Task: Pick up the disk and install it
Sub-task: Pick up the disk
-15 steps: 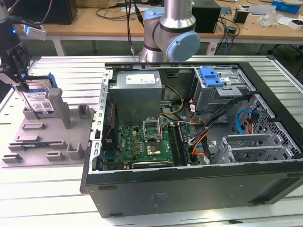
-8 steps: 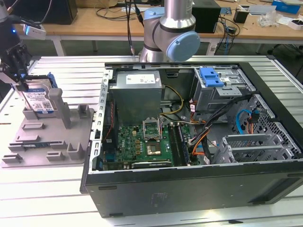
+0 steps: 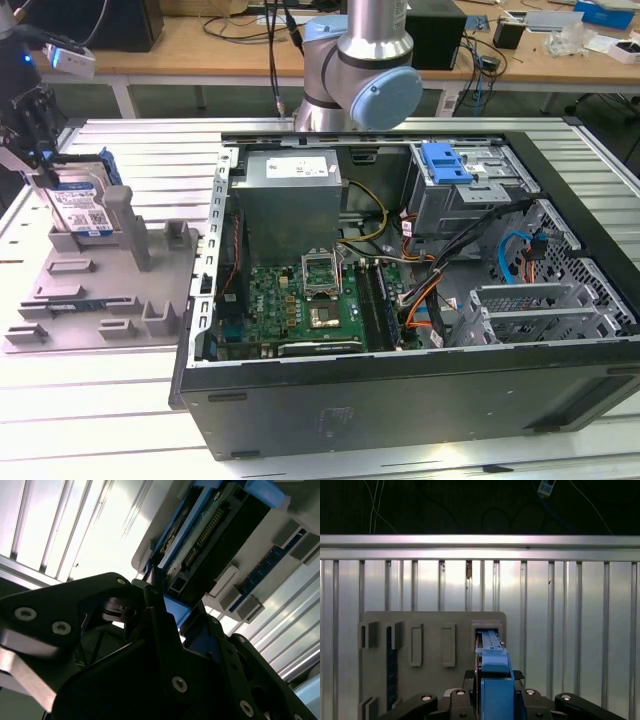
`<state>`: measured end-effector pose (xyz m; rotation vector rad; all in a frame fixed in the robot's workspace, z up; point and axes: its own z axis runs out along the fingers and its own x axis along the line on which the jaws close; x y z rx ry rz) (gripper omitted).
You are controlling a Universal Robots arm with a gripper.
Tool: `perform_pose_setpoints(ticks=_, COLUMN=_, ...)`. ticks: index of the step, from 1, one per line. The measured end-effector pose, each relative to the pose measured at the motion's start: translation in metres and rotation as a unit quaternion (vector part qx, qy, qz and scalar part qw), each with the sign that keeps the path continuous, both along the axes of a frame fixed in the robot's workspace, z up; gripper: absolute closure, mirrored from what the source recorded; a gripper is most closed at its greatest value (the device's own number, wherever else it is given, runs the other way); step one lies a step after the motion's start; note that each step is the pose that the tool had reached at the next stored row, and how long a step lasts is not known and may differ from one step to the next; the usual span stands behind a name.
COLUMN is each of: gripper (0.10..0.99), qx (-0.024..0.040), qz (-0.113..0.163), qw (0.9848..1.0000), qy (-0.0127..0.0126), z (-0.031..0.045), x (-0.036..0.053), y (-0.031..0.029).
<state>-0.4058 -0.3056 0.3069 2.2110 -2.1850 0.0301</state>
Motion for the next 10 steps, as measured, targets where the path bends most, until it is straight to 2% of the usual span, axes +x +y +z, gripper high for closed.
perform_pose_setpoints(ticks=5, gripper=0.722, qx=-0.0007, qz=0.000, qw=1.0000, qy=-0.0009, z=0.0040, x=0.0000, y=0.0028)
perform_pose_setpoints(ticks=10, gripper=0.722, qx=-0.0041, qz=0.000, qw=1.0000, qy=-0.0010, z=0.0059, x=0.0000, y=0.0045)
